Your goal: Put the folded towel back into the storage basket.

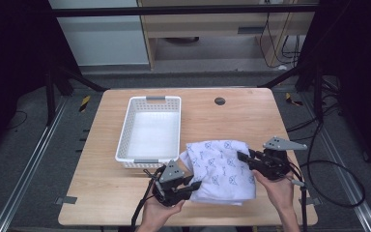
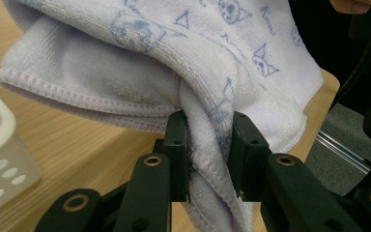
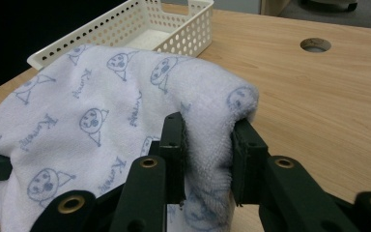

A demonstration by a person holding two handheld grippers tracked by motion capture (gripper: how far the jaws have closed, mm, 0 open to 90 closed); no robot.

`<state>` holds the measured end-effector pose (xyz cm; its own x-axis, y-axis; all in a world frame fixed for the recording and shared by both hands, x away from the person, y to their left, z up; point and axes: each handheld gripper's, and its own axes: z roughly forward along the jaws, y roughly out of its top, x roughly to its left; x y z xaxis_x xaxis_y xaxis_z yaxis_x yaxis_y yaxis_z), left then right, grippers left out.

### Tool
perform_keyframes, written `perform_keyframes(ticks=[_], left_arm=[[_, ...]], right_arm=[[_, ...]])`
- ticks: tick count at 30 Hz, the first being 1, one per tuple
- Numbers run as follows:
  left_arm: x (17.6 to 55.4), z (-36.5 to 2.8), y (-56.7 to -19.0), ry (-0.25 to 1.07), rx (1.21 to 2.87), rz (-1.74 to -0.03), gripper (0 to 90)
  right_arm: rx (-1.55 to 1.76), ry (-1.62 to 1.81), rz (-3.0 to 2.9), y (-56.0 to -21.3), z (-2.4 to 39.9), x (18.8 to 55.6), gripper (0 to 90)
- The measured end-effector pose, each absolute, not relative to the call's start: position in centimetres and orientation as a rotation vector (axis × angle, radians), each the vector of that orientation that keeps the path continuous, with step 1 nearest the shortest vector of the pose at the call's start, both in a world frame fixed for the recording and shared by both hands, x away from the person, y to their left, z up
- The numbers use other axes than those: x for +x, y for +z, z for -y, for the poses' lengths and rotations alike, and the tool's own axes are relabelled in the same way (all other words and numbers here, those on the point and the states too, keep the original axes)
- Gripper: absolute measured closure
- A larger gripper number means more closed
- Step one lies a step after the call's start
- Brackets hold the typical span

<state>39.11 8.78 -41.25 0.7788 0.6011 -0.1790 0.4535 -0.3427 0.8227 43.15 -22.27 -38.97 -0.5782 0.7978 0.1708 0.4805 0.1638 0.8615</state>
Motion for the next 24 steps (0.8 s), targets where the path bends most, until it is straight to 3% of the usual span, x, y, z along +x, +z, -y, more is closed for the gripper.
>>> perform_keyframes(ticks=[24], left_arm=[[40.2, -11.3, -37.2, 0.284, 1.923, -0.763, 71.4]], right_arm=[[1.148, 1.44, -2.041, -35.4, 20.1, 44.4, 71.2]])
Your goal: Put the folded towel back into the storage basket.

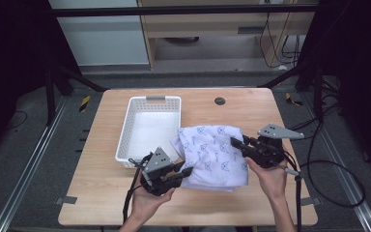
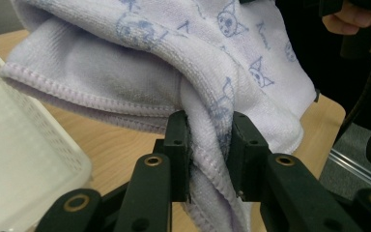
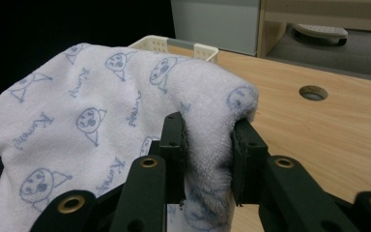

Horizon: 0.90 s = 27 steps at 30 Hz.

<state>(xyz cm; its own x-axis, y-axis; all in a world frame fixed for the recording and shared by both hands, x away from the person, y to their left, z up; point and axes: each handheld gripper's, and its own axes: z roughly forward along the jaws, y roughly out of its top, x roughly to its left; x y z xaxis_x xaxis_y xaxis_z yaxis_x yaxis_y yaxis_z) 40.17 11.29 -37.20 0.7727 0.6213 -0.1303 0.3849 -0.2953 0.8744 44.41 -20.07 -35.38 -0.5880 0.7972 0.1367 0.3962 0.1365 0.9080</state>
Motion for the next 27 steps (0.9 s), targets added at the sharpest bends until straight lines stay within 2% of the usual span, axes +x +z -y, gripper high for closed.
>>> perform_keyframes(ticks=[27], left_arm=[[41.7, -15.2, -35.3, 0.347, 1.827, -0.836, 71.9]], right_arm=[[1.076, 1.458, -2.001, -33.1, 15.7, 46.9, 71.2]])
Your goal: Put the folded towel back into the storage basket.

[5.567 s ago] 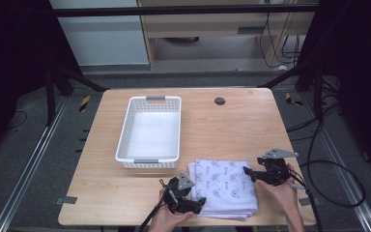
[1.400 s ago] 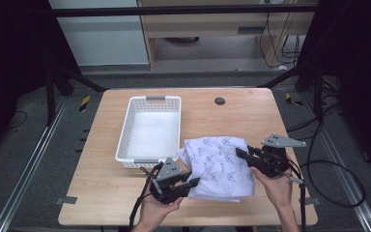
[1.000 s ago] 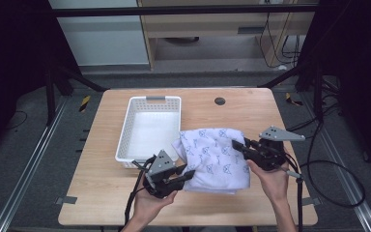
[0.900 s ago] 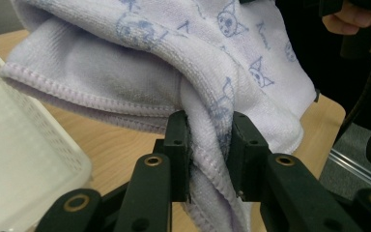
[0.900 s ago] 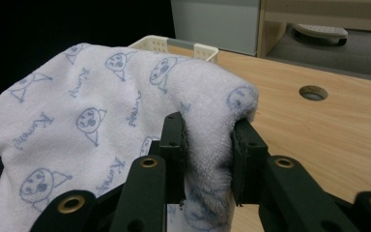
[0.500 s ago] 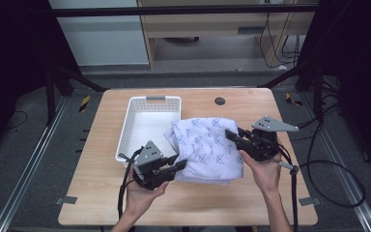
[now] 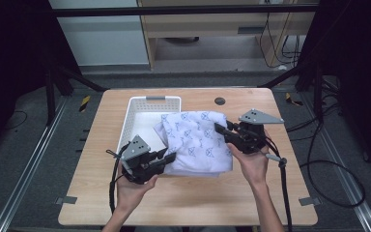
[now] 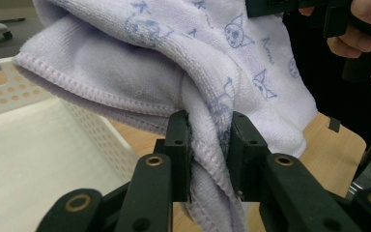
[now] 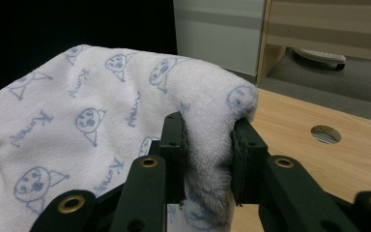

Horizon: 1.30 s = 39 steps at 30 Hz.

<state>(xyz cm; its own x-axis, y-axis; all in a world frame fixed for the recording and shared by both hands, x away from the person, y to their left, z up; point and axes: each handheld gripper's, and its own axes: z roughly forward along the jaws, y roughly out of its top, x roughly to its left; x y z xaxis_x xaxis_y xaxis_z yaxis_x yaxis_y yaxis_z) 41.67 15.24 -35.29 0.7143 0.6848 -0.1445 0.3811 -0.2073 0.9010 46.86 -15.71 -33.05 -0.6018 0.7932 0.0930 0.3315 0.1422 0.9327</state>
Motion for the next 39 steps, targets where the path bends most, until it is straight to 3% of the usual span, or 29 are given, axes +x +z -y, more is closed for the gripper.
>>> perform_keyframes(ticks=[39], left_arm=[[44.6, -21.8, -34.5, 0.475, 1.73, -1.001, 72.0]], right_arm=[[1.017, 1.475, -2.021, -31.2, 8.1, 51.7, 71.3]])
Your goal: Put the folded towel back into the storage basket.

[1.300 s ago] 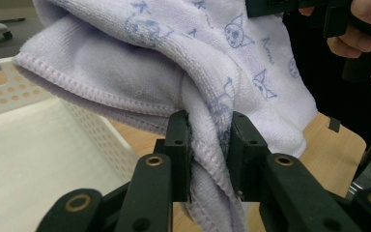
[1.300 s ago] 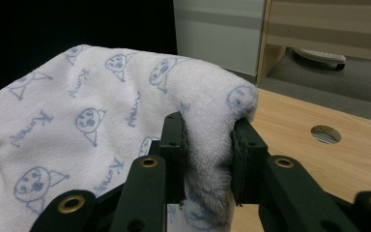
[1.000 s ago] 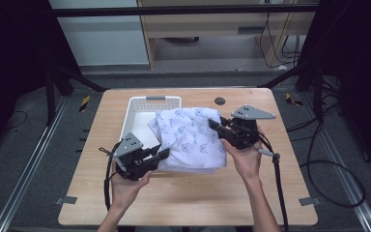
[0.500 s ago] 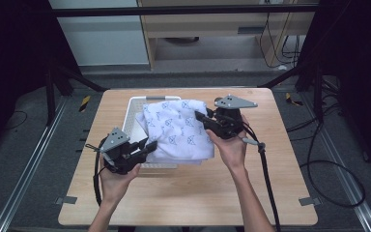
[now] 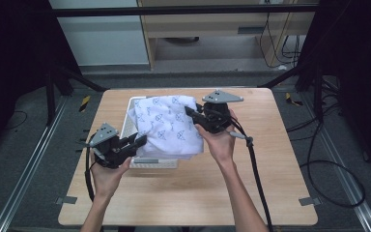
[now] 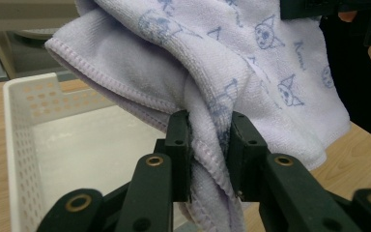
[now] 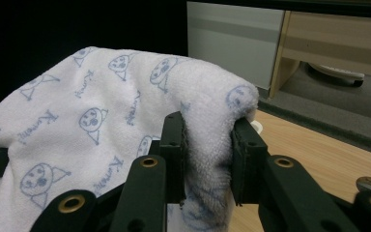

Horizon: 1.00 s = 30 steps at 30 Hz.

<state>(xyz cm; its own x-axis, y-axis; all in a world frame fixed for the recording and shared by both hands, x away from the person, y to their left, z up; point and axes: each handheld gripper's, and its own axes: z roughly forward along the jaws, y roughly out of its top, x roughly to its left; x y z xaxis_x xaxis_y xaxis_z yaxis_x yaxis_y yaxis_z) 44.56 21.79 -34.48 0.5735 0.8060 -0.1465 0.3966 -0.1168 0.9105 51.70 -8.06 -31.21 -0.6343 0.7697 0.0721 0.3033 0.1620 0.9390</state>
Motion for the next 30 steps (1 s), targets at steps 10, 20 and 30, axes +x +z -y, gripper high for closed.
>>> perform_keyframes(ticks=[10, 20, 30], left_arm=[[45.3, -23.4, -34.7, 0.485, 1.7, -1.051, 72.2], [46.3, -24.7, -35.0, 0.494, 1.693, -1.085, 72.3], [47.1, -26.3, -35.5, 0.503, 1.672, -1.133, 72.4]], right_arm=[[1.014, 1.488, -2.023, -31.6, 6.2, 52.8, 71.3], [1.019, 1.486, -2.033, -32.1, 4.8, 53.9, 71.3], [1.014, 1.484, -2.045, -32.6, 2.5, 55.3, 71.3]])
